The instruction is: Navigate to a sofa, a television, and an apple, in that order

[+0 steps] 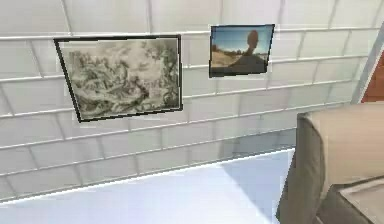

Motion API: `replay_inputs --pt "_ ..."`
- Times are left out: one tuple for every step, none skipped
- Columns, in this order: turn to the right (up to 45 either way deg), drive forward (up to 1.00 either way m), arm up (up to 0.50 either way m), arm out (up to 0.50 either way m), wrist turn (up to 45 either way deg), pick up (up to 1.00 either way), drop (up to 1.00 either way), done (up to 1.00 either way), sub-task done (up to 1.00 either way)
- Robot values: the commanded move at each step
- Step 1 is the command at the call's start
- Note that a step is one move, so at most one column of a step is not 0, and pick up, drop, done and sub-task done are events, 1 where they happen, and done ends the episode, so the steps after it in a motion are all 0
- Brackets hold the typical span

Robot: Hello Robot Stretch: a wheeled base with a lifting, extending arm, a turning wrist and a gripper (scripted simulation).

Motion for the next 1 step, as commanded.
replay_inputs --pt "45.0 0.0 0.0 0.0 0.0 0.0 0.0 0.0 0.0"
